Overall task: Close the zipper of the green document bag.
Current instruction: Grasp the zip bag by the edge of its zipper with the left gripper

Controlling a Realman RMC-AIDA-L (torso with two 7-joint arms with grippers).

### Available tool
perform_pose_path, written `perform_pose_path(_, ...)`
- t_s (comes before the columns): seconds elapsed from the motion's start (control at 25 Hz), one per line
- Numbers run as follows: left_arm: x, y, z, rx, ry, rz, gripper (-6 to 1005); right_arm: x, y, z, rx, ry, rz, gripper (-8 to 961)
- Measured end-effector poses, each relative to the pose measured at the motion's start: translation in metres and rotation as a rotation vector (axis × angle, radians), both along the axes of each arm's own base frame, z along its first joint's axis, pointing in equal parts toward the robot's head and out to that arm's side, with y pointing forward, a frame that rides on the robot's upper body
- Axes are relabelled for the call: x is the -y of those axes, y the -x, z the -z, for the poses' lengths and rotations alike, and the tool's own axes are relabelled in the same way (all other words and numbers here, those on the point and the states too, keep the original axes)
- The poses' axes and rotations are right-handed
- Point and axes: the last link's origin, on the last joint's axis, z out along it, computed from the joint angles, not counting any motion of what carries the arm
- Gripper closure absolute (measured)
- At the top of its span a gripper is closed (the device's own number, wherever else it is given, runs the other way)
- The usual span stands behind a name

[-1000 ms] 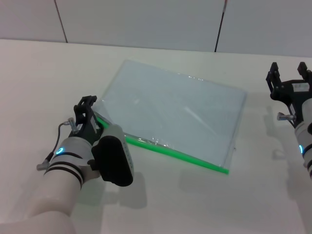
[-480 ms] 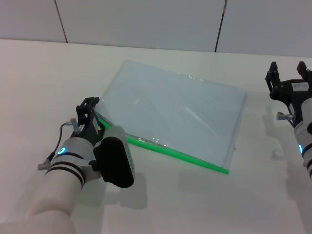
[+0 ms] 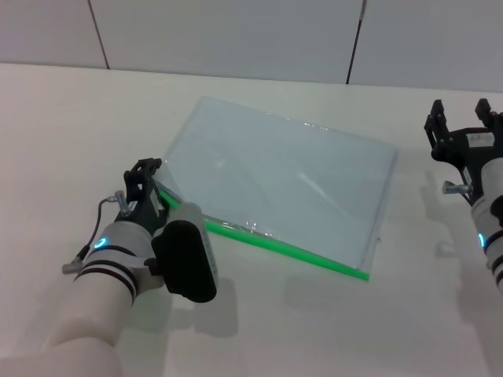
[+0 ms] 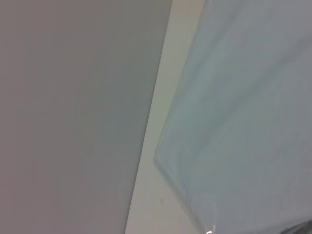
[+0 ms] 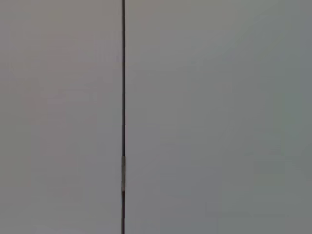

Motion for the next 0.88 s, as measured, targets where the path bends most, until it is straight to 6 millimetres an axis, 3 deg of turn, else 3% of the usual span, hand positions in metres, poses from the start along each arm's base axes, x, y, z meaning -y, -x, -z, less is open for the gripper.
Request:
perform_pose_path(0.24, 0.0003, -0.0002, 0.0012, -0.003, 0.008, 0.0, 456, 0.0004, 0.0028, 0.0016, 0.018, 0.003, -0.003, 298)
perform_pose_path(0.48, -0.0001, -0.0008, 0.0006, -0.01, 0.005, 0.005, 581, 0.0003, 0.0032, 0.0017, 0.02, 0.003, -0.004, 298)
perform_pose_path(0.88, -0.0004, -0.0012, 0.0004, -0.031, 0.01, 0.012, 582, 0.0003, 0.0036, 0.0019, 0.022, 0.005, -0.008, 298)
